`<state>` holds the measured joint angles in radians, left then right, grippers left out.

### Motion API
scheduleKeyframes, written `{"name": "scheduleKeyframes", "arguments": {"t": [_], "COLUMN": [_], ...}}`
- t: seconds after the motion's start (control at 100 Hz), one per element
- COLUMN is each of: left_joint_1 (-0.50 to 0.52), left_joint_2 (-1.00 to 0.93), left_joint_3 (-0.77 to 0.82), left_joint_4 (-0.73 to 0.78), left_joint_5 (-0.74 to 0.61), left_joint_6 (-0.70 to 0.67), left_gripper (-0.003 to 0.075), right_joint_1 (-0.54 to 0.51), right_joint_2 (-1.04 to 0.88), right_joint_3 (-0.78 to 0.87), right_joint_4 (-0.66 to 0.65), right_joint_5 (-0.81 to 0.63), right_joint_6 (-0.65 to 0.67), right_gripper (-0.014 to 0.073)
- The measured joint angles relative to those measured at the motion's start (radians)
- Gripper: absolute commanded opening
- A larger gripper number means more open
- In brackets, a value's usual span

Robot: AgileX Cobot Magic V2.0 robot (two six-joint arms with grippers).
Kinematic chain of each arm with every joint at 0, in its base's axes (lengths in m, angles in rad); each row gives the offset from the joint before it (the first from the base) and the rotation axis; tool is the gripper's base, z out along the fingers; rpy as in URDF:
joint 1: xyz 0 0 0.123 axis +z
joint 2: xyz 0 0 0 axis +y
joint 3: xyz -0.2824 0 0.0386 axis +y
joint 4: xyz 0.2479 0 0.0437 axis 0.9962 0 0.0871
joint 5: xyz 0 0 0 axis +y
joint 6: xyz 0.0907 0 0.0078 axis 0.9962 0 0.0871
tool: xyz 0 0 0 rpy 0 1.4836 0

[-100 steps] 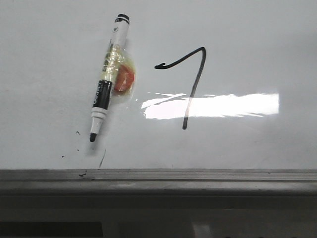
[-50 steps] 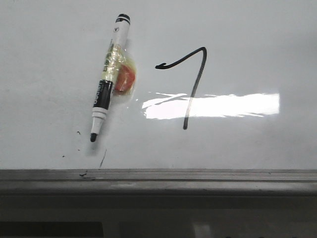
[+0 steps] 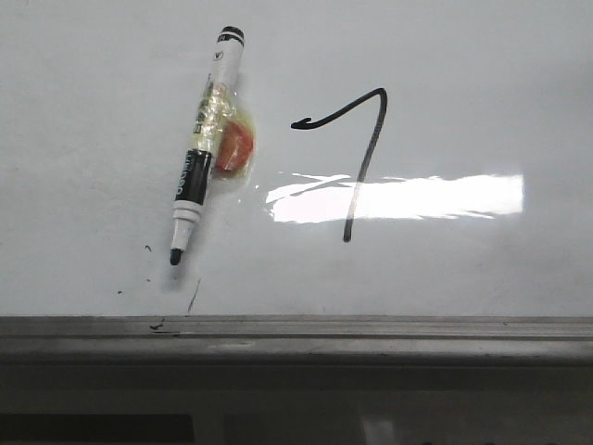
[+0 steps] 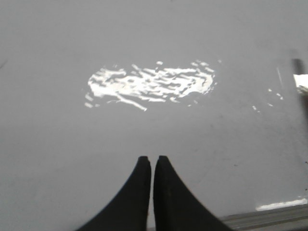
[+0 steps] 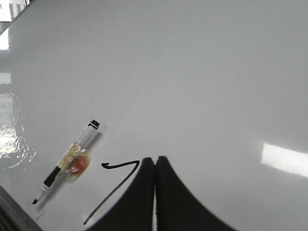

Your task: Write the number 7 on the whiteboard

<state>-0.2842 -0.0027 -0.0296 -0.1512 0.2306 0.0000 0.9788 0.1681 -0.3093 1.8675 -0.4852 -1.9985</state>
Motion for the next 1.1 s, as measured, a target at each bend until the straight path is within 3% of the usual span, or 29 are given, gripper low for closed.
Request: {"name": "scheduleKeyframes", "arguments": {"t": [0.24,0.56,1.1], "left_joint_1": [0.075,0.150,0.152], "left_joint_2": [-0.002,-0.002,-0.002], "left_joint_3": [0.031,0.030,0.030], "left_joint_4": [0.055,0.087,0.087], "left_joint_5": [0.066,0.108,0.108], "left_joint_6": [-0.212,-0.231,-0.231], "left_gripper": [-0.0020,-0.0020,-0.0020], "right_joint_1": [0.000,0.000,0.000], "right_joint_2": [0.000,0.000,0.000], "right_joint_3": [0.000,0.000,0.000], "right_joint_4": [0.000,0.000,0.000], "right_joint_5": [-0.002,-0.002,-0.002], "right_joint_6": [0.000,0.000,0.000], "right_gripper": [-0.0067,-0.0067,-0.0067]}}
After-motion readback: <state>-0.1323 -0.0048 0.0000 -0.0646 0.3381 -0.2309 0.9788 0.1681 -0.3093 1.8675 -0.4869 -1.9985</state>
